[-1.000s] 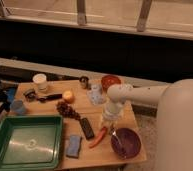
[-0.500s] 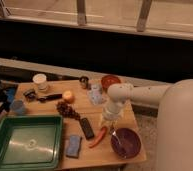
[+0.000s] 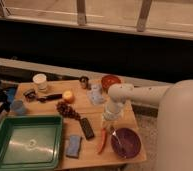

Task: Place pepper in table surface

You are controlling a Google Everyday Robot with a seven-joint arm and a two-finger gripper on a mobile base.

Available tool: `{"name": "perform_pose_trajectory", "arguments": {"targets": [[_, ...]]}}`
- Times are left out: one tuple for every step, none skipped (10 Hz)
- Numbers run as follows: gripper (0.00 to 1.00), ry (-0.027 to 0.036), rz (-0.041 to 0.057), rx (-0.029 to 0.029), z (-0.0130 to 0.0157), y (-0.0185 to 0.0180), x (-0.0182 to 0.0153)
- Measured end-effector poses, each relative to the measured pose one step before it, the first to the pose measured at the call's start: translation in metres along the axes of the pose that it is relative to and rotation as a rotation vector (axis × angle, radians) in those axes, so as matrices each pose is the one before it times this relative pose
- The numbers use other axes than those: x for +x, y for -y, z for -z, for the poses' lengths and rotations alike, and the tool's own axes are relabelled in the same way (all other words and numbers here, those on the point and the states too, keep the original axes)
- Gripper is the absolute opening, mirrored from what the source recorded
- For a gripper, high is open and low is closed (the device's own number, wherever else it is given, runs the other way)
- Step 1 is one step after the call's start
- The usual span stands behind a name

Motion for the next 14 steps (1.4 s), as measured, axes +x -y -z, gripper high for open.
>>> {"name": "perform_pose_trajectory", "arguments": {"targets": [[0.0, -0.00117, 0.00153, -0.00125, -0.00005, -0.00032, -0.00021], [0.0, 0.00071, 0.00187, 0.00023, 0.00065, -0.00041, 0.00025], [0.0, 0.00459, 0.00279, 0.00037, 0.00205, -0.00116, 0.00025], [0.0, 0.01596, 0.0009, -0.00615, 0.00428, -0.00177, -0.00146], [0.0, 0.02961, -0.00155, -0.00695, 0.01458, 0.00175, -0.00138], [0.0, 0.02106, 0.00121, -0.00295, 0.00937, 0.0011, -0.00233], [0.0, 0.02156, 0.00473, -0.00178, 0.00913, -0.00107, -0.00348], [0.0, 0.03057, 0.00933, 0.00321, 0.01352, -0.00219, -0.00612], [0.0, 0.04035, 0.00802, 0.01039, 0.01713, -0.00038, -0.00958], [0.0, 0.03199, 0.00282, 0.01032, 0.01277, 0.00187, -0.00957], [0.0, 0.04953, -0.00334, 0.01635, 0.01908, 0.00477, -0.01733], [0.0, 0.03609, -0.0045, 0.0138, 0.01314, 0.00603, -0.01515], [0.0, 0.02828, 0.00073, 0.01984, 0.00806, 0.00705, -0.01529], [0.0, 0.01401, 0.00029, 0.00691, 0.00128, 0.00299, -0.00865]]}}
